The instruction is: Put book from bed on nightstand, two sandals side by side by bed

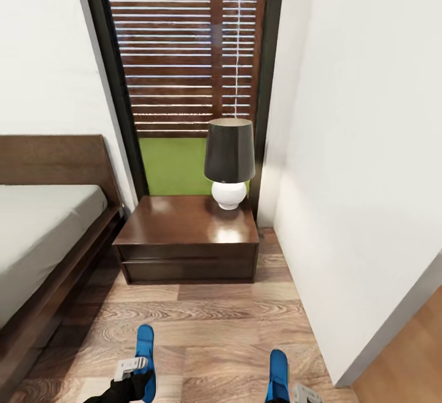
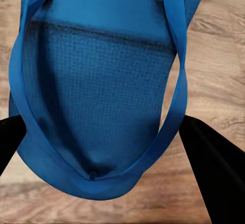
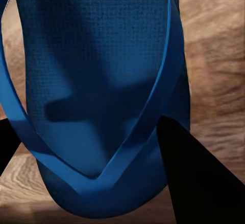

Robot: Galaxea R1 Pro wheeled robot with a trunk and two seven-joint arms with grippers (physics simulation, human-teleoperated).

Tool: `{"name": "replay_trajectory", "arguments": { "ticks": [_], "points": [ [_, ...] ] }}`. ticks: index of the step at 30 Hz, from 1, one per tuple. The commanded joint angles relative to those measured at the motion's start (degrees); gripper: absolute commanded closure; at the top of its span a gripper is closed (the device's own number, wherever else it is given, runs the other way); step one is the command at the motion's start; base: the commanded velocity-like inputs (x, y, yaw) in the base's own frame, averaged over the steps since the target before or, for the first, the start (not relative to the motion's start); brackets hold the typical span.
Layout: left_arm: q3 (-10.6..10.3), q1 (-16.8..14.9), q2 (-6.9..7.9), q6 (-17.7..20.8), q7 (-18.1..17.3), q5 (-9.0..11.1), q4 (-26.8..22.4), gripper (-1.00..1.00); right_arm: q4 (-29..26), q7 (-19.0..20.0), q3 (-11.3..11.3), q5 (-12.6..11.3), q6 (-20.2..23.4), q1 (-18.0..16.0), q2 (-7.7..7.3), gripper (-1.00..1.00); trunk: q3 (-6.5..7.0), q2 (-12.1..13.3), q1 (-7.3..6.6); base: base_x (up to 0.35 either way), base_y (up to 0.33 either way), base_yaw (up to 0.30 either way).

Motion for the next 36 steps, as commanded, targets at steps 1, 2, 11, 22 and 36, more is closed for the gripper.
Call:
{"name": "replay_trajectory", "arguments": {
  "ticks": [1, 2, 11, 22, 36],
  "points": [
    [0.52, -0.04, 0.01, -0.27, -0.08, -0.59, 0.06, 1.0, -0.1, -0.05, 0.05, -0.44, 0.33, 0.0, -0.01, 1.0, -0.05, -0.02, -0.01, 0.0, 0.0, 0.29],
    [0.52, -0.04, 0.01, -0.27, -0.08, -0.59, 0.06, 1.0, -0.1, -0.05, 0.04, -0.44, 0.34, 0.0, -0.03, 1.0, -0.05, -0.02, -0.01, 0.0, 0.0, 0.29],
    [0.52, -0.04, 0.01, -0.23, -0.01, -0.52, 0.06, 1.0, -0.11, -0.05, -0.09, -0.52, 0.41, 0.0, -2.83, 1.0, -0.05, -0.02, -0.01, 0.0, 0.0, 0.29],
    [0.52, -0.04, -0.08, -0.18, 0.01, -0.5, 0.06, 1.0, -0.18, -0.05, -0.13, -0.53, 0.34, 0.0, -3.17, 1.0, -0.05, -0.02, -0.01, 0.0, 0.0, 0.29],
    [0.52, -0.04, -1.15, -0.18, 0.02, -0.5, 0.06, 1.0, -0.18, -0.05, -0.09, -0.53, 0.33, 0.0, -3.17, 1.0, -0.05, -0.02, -0.01, 0.0, -0.069, 0.29]
  ]
}}
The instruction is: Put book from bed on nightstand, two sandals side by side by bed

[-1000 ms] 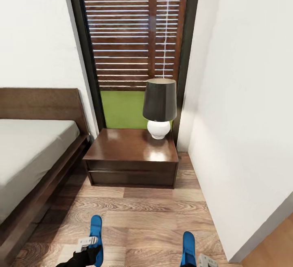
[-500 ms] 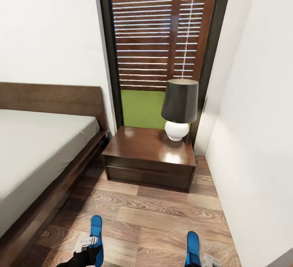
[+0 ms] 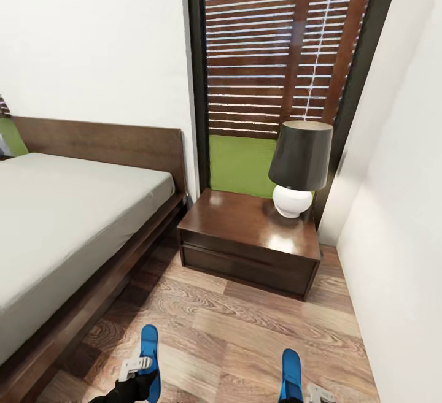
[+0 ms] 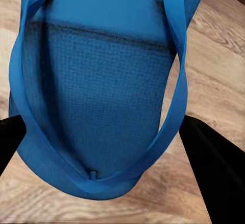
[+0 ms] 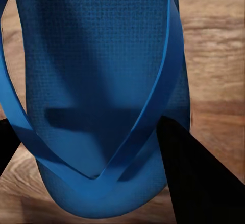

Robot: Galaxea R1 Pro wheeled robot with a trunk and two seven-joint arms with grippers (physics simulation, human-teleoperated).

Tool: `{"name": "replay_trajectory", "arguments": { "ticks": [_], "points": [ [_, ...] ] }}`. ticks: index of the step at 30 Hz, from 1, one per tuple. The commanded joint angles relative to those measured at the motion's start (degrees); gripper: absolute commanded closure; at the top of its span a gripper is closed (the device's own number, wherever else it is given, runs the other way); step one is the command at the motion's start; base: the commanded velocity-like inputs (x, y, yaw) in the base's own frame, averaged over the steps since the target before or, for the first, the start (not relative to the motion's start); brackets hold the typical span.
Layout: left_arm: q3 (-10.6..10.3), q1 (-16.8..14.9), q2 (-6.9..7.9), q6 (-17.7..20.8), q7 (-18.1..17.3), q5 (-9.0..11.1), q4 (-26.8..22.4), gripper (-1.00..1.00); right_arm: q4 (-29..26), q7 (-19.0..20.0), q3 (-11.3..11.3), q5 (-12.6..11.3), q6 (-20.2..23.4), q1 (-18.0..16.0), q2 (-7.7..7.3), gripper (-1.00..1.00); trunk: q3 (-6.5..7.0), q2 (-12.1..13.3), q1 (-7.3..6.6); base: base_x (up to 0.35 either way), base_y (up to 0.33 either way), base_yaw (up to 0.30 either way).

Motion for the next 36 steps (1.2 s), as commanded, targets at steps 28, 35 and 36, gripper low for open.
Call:
{"name": "replay_trajectory", "arguments": {
  "ticks": [28, 35, 36],
  "points": [
    [0.51, -0.05, -0.07, -0.26, -0.07, -0.59, 0.07, 1.0, -0.02, 0.01, 0.18, -0.34, 0.36, 0.01, 0.07, 1.0, -0.05, -0.02, -0.01, 0.0, -0.051, 0.29],
    [0.51, -0.03, -0.13, -0.26, 0.0, -0.59, 0.09, 1.0, -0.02, 0.01, 0.16, -0.34, -0.79, 0.01, 0.0, 1.0, -0.05, -0.02, -0.01, 0.0, 0.0, 0.29],
    [0.51, -0.02, -0.14, -0.26, 0.0, -0.59, 0.1, 1.0, -0.02, 0.01, 0.16, -0.34, -1.07, 0.01, -0.01, 1.0, -0.05, -0.02, -0.01, 0.0, 0.0, 0.29]
  ]
}}
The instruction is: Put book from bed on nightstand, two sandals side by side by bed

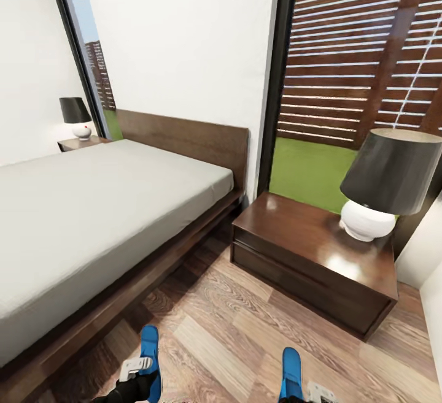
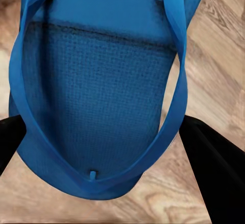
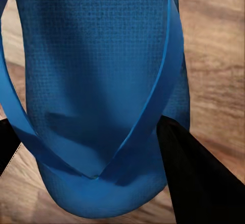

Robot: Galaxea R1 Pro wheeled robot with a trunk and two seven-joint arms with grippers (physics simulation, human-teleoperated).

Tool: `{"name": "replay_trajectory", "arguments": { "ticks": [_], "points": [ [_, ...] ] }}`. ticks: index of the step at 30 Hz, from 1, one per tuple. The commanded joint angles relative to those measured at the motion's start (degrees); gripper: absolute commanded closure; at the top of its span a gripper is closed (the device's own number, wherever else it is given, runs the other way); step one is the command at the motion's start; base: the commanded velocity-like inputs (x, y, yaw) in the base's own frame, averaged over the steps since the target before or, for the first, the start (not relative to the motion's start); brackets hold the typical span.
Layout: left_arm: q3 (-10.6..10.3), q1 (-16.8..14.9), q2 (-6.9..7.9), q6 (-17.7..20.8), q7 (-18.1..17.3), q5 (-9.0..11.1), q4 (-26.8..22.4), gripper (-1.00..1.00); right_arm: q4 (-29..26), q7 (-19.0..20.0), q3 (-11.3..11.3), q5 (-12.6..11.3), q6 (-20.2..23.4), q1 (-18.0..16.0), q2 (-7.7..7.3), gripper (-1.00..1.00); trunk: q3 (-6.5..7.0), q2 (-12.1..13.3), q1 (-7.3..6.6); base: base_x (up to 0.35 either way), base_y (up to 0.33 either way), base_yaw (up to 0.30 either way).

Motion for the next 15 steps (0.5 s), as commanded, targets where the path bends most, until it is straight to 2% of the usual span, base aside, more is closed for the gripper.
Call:
{"name": "replay_trajectory", "arguments": {
  "ticks": [1, 15],
  "points": [
    [0.53, -0.03, 0.0, -0.26, -0.07, -0.59, 0.06, 1.0, -0.11, 0.02, 0.07, -0.45, 0.15, 0.01, -0.03, 1.0, -0.05, -0.02, -0.01, 0.0, 0.0, 0.29],
    [0.53, -0.06, 0.0, -0.26, -0.13, -0.59, 0.04, 1.0, -0.11, -0.04, 0.07, -0.48, -0.25, 0.01, -0.05, 1.0, -0.05, -0.02, -0.01, 0.0, 0.0, 0.29]
  ]
}}
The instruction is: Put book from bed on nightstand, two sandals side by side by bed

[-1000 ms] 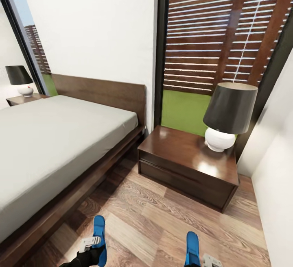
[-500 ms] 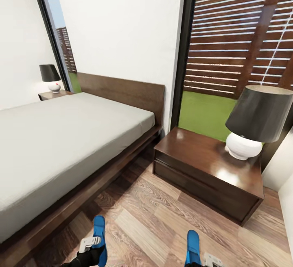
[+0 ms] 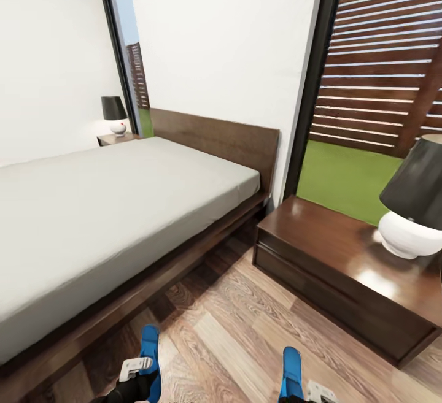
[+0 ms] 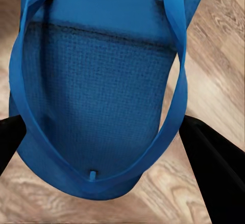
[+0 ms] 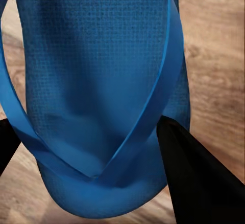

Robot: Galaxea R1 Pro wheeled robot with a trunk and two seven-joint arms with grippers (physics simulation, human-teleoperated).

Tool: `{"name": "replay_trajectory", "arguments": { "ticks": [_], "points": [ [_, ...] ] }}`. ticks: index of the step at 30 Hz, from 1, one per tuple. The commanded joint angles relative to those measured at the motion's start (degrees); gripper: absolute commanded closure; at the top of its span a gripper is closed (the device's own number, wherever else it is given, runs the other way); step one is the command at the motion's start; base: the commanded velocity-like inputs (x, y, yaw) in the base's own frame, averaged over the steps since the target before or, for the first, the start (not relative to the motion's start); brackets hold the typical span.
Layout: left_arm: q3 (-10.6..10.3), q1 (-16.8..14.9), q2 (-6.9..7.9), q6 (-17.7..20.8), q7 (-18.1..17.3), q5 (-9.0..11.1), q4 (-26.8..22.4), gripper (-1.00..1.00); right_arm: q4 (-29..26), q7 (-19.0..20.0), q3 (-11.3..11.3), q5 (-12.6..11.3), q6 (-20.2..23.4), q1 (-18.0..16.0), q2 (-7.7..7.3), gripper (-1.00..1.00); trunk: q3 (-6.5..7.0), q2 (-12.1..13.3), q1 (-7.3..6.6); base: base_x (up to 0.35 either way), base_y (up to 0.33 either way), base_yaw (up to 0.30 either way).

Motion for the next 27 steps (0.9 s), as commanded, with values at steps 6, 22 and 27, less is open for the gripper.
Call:
{"name": "replay_trajectory", "arguments": {
  "ticks": [6, 22, 27],
  "points": [
    [0.54, -0.05, 0.0, -0.27, -0.05, -0.58, 0.07, 1.0, -0.11, 0.01, 0.04, -0.46, 0.36, 0.01, -0.03, 1.0, -0.05, -0.02, -0.01, 0.0, 0.0, 0.29],
    [0.54, -0.03, 0.0, -0.27, -0.07, -0.58, 0.1, 1.0, -0.11, 0.02, 0.04, -0.51, 0.36, 0.01, -0.03, 1.0, -0.05, -0.02, -0.01, 0.0, 0.0, 0.29],
    [0.54, -0.01, 0.0, -0.27, -0.06, -0.58, 0.12, 1.0, -0.11, 0.0, 0.01, -0.51, 0.36, 0.01, -0.03, 1.0, -0.05, -0.02, -0.01, 0.0, 0.0, 0.29]
  ]
}}
